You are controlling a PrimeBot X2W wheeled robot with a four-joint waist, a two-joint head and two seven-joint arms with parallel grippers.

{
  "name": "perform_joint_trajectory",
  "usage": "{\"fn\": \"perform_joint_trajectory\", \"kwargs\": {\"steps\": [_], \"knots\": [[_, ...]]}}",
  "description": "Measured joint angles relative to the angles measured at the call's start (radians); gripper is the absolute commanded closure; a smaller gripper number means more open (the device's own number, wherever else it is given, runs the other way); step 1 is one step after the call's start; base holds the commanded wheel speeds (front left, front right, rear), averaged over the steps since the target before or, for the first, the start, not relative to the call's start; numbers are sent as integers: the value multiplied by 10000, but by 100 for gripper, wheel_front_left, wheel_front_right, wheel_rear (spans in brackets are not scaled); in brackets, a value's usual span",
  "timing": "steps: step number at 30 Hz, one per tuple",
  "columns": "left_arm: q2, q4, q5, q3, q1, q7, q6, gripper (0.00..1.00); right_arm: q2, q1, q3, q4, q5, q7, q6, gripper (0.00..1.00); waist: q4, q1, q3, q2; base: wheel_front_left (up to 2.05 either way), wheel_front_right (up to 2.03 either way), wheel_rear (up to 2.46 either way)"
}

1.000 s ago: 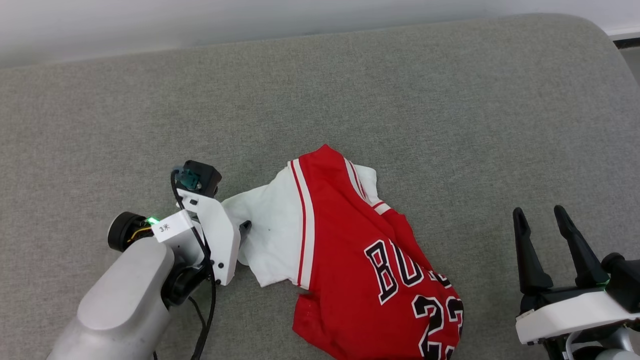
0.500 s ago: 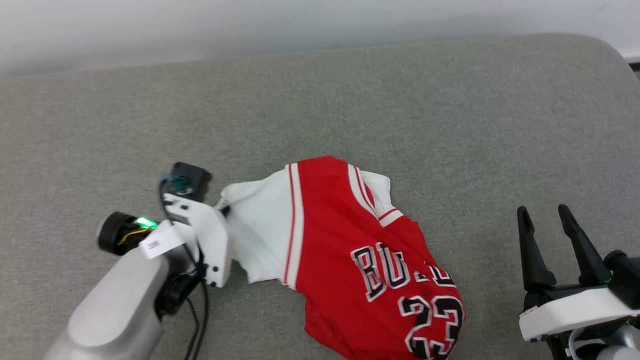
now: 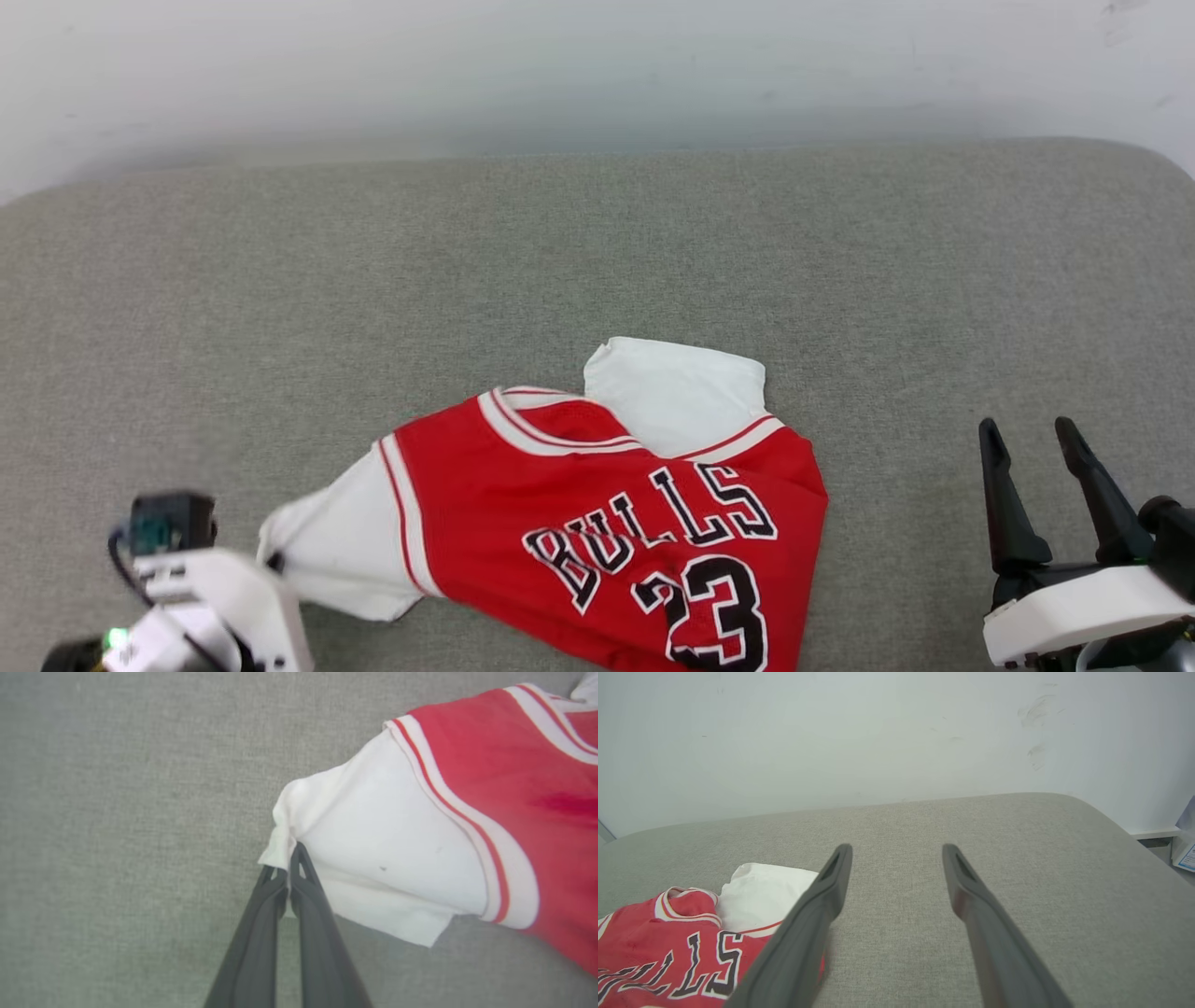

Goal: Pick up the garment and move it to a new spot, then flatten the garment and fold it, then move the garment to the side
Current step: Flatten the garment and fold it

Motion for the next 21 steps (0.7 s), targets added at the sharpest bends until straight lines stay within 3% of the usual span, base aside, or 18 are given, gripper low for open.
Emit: {"fn": "perform_joint_trajectory", "kwargs": {"steps": [7,8,9,21], "knots": [[-497,249,-550,140,1031,-466,54,100,-2,1,-6,-111,-63,142,0,0,69,0,-51,0,0,0,0],[-570,318,-560,150,1028,-573,21,95,-2,1,-8,-125,-81,173,0,0,74,0,-69,0,0,0,0],[-746,454,-487,148,952,-936,2,0,0,3,-15,-182,-130,263,0,0,76,0,-156,0,0,0,0],[-859,33,991,430,127,-4102,-19,0,-2,-20,-291,35,21,453,0,0,13,0,-459,0,0,0,0]]}}
